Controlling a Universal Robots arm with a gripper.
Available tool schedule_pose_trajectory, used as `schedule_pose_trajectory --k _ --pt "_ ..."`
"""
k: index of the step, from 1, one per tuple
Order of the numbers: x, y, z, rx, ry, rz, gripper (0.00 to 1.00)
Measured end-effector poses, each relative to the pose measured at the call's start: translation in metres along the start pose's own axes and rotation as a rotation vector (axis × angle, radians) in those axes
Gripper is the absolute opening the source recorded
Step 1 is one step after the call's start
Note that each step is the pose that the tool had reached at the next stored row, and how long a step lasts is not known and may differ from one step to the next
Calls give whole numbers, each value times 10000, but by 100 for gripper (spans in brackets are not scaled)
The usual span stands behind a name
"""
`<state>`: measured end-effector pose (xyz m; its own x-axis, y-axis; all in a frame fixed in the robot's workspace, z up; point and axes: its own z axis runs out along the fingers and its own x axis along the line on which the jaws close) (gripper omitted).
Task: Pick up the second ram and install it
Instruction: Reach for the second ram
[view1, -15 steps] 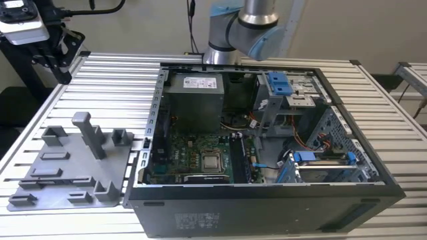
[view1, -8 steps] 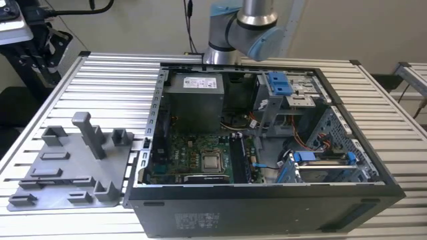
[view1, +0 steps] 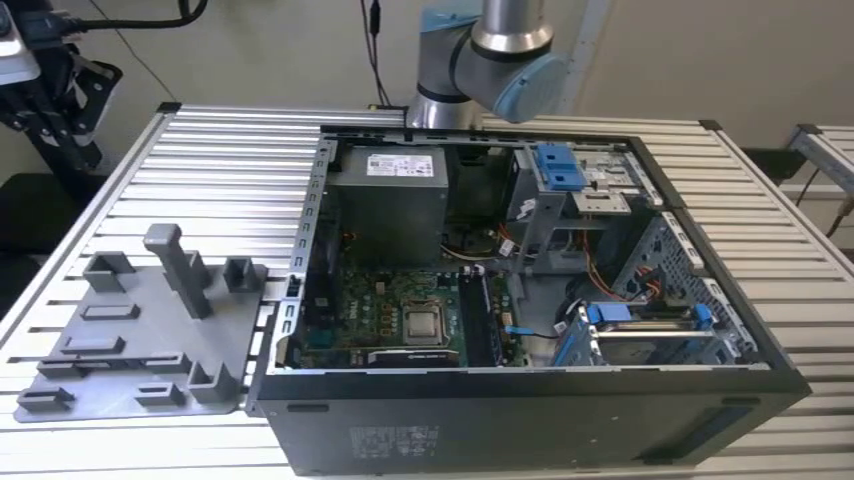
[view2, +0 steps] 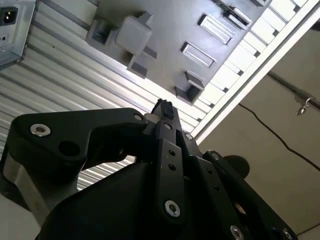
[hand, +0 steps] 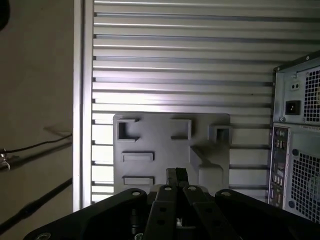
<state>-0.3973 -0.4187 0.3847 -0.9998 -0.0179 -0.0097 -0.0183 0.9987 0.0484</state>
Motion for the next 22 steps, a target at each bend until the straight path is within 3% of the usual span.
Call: schedule_pose_trajectory --k 9,17,22 --pt "94 1 4 -2 10 -208 11" --pt "110 -7 8 -3 9 -209 11" --pt "111 -55 17 -2 10 -209 11"
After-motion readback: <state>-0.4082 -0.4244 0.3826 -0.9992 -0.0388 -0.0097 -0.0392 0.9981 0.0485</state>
